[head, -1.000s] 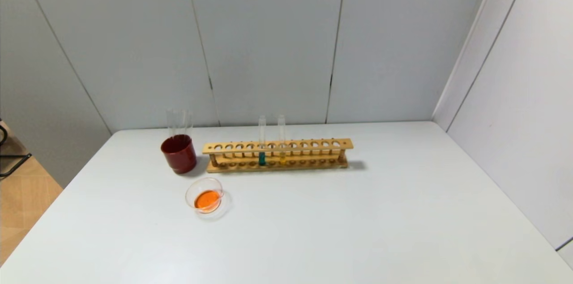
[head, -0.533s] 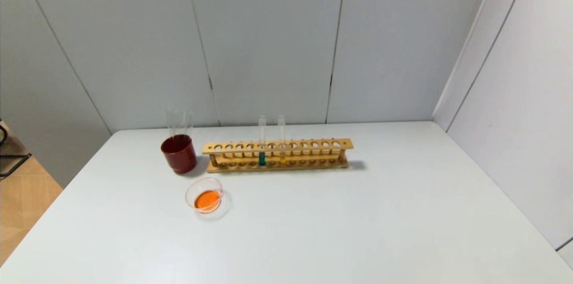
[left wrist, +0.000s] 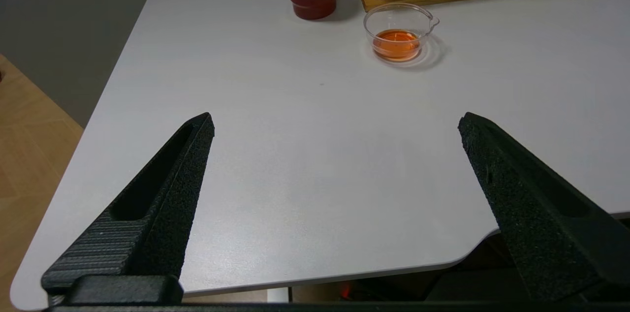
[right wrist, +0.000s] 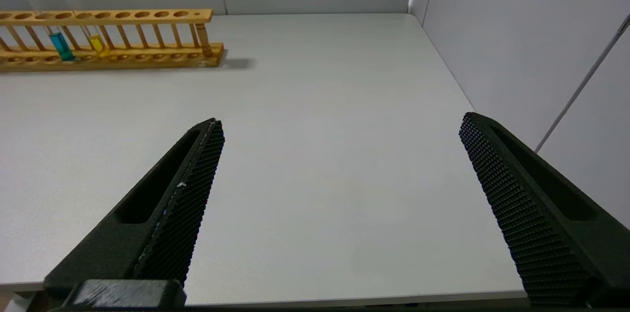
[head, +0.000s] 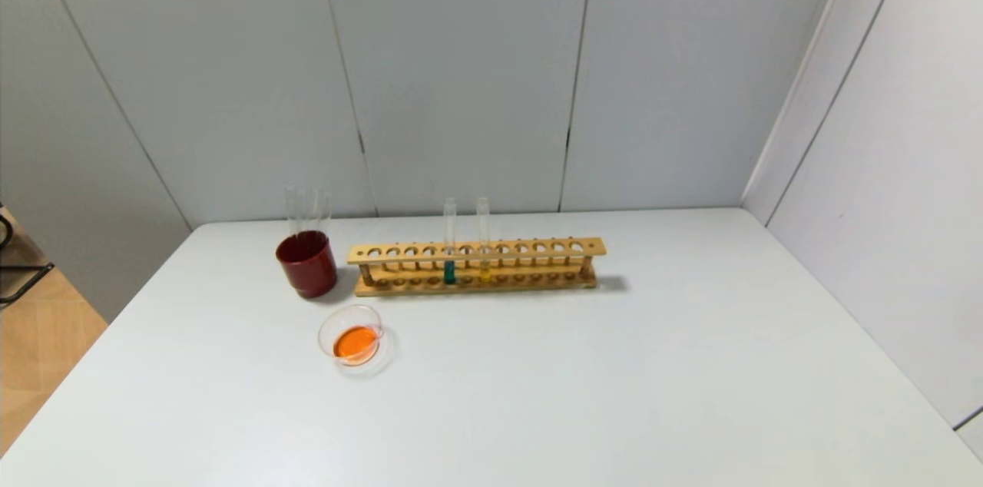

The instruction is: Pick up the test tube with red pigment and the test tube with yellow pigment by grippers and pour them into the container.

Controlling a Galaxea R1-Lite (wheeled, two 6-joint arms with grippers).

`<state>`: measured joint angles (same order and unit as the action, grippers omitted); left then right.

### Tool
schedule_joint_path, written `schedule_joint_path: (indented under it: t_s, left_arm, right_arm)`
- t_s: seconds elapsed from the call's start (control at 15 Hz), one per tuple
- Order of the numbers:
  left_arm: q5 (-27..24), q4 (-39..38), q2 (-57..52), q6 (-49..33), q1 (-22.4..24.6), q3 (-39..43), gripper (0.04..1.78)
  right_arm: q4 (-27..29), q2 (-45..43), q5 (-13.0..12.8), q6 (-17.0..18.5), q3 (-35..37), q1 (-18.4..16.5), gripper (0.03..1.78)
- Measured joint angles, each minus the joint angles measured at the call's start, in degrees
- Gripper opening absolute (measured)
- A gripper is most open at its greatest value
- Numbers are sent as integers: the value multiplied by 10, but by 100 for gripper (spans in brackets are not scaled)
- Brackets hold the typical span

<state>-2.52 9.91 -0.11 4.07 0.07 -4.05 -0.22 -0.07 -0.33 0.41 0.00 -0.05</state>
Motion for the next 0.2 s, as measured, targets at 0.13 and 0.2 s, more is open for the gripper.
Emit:
schedule_joint_path:
  t_s: [0.13, 0.2]
  left_arm:
    - [0, 0, 0, 0, 0, 0, 175]
    - [0, -2, 0, 0, 0, 0, 175]
  right_arm:
    - [0, 0, 0, 2, 0, 0, 175]
    - [0, 0, 0, 3, 0, 0, 175]
